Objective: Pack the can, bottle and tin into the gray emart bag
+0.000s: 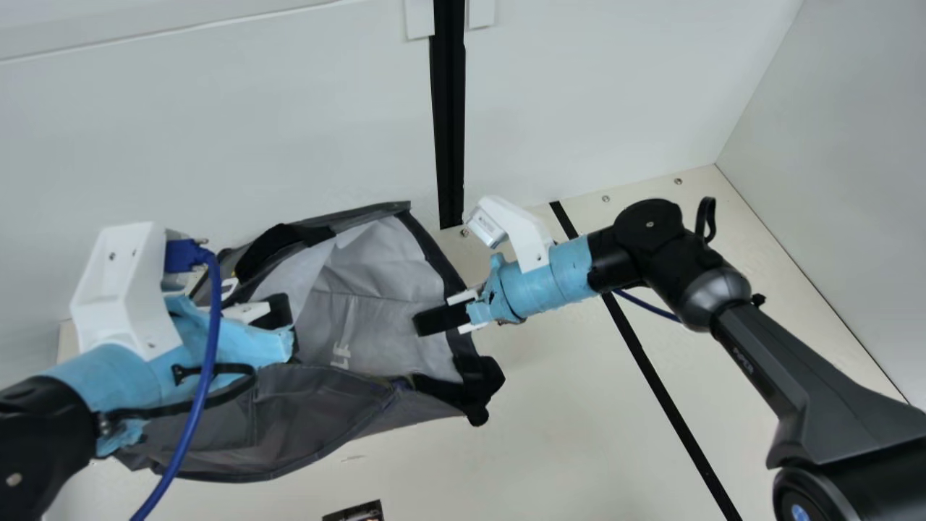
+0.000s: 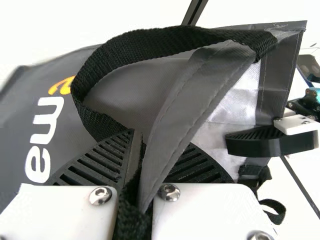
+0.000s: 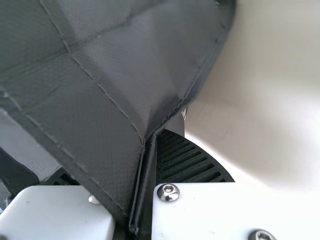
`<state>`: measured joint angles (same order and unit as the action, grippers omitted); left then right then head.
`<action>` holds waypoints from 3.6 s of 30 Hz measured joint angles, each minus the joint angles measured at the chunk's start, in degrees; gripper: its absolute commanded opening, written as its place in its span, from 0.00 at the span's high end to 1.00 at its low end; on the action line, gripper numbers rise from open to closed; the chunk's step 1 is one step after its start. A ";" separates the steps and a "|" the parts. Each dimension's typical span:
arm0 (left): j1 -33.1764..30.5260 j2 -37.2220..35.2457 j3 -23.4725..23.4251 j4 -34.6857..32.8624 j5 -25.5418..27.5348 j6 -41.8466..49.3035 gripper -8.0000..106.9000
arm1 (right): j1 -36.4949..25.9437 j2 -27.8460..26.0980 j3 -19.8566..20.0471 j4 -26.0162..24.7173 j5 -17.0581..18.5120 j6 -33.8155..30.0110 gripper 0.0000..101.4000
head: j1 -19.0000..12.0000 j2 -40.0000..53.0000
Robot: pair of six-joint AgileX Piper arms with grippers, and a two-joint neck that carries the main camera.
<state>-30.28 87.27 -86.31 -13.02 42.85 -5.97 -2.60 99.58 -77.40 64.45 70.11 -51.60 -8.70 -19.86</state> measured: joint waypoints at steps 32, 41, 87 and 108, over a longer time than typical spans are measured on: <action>-0.12 -5.21 -7.33 -2.11 5.64 8.55 0.84 | -2.03 -17.30 1.71 7.48 -0.11 9.89 1.00 | 0.00 -0.09; -1.96 -6.80 -11.82 -0.14 11.48 7.40 0.84 | -2.03 -22.88 1.76 8.13 -0.11 15.26 1.00 | 0.00 -0.09; -4.70 -7.31 -14.83 -10.02 26.92 8.65 0.84 | 7.33 -37.67 -6.16 -20.61 -0.85 43.90 1.00 | 0.09 -0.09; 4.88 4.87 -25.57 -12.46 27.14 21.00 0.84 | -0.79 -24.63 -7.65 -15.90 -0.37 28.62 1.00 | 0.00 0.00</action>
<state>-25.40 92.14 -111.88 -25.49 69.99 15.02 -3.39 74.95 -85.05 48.55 69.74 -22.98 -8.70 -19.86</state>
